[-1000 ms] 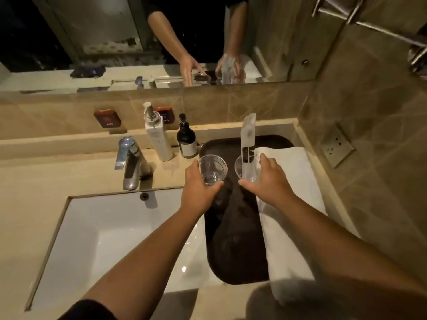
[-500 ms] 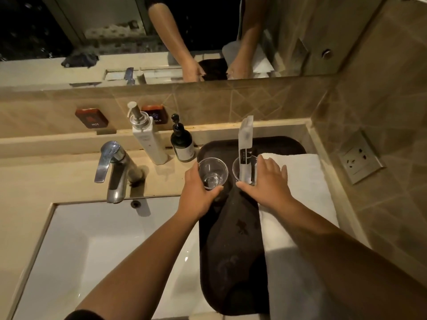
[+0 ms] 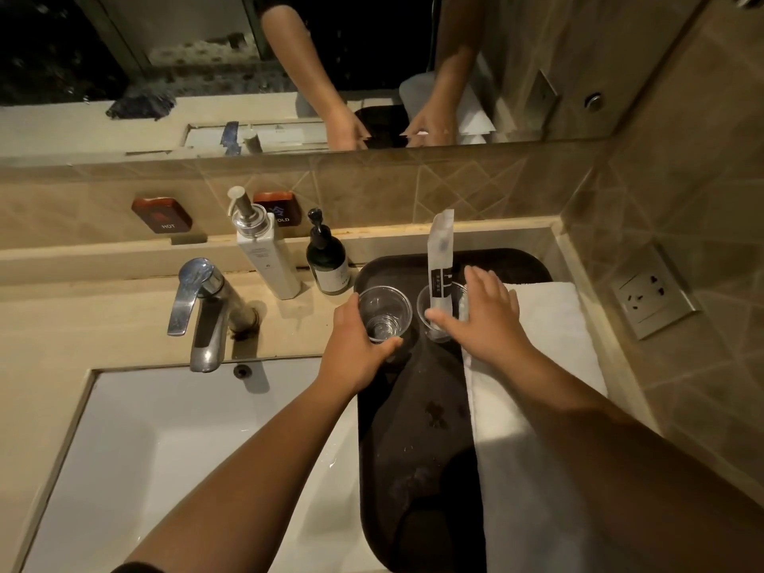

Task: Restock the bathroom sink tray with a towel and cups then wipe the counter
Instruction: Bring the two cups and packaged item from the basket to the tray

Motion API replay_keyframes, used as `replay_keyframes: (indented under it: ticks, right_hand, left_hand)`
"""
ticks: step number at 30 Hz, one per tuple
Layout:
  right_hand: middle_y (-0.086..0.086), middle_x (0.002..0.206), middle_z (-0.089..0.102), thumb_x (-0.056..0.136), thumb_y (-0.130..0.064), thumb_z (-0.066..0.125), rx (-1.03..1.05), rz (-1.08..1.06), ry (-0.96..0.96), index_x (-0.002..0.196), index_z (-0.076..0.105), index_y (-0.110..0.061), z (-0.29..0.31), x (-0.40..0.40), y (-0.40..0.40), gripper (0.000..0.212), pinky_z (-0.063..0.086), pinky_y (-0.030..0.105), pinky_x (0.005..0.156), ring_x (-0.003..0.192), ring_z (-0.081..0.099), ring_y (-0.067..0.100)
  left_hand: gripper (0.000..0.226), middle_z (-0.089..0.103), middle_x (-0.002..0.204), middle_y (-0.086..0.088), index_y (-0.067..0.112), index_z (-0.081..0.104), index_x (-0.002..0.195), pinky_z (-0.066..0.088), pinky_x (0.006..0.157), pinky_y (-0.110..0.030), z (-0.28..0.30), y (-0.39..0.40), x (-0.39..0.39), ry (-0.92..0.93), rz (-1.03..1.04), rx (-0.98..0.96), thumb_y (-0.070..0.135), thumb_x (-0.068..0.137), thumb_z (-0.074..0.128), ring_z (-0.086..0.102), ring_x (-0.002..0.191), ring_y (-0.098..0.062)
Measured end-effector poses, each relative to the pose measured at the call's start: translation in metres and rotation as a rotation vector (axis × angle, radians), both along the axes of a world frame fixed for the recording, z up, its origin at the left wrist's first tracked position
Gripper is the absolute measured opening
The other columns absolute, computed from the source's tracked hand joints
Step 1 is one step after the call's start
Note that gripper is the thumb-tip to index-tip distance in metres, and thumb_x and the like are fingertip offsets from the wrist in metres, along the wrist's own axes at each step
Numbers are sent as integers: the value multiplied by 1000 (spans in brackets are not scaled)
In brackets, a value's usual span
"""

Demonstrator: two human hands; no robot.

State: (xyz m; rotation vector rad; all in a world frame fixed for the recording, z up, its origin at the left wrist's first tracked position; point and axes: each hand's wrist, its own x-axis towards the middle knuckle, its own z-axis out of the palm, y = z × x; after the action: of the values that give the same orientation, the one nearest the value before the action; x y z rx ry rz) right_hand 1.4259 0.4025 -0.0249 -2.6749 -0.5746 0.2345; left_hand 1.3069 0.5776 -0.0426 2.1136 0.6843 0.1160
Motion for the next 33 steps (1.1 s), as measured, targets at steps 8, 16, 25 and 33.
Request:
replay_keyframes:
  ticks: [8,16,25,33]
  right_hand:
    - [5,116,65,91,-45,56,215,-16,348,116,61,-19,37,52,27,37,50,43,87,107,59,25]
    - [-7,87,70,90,-32,65,463,-21,384,88,65,-29,70,45,13,4,48,31,71,86,65,14]
    - [-5,89,75,89,-27,66,782,5,377,91,72,-28,135,-18,-42,6,58,25,69,84,71,14]
    - [4,66,68,88,-23,68,671,-96,611,65,67,-20,73,-86,-23,24,56,26,59,63,67,15]
  left_hand:
    - [97,36,152,-5,23,26,148,40,105,-39,4,3,5,66,-10,-4,41,72,84,44,133,-26]
    - [100,33,153,-6,23,23,150,41,106,-42,6,3,6,101,-25,-6,41,72,84,43,134,-28]
    - [105,28,156,-7,21,21,151,37,111,-53,20,9,0,101,-84,-14,46,71,84,32,141,-29]
    - [27,66,107,9,31,61,112,44,77,-19,54,-53,-83,-96,-228,-72,47,95,46,58,94,1]
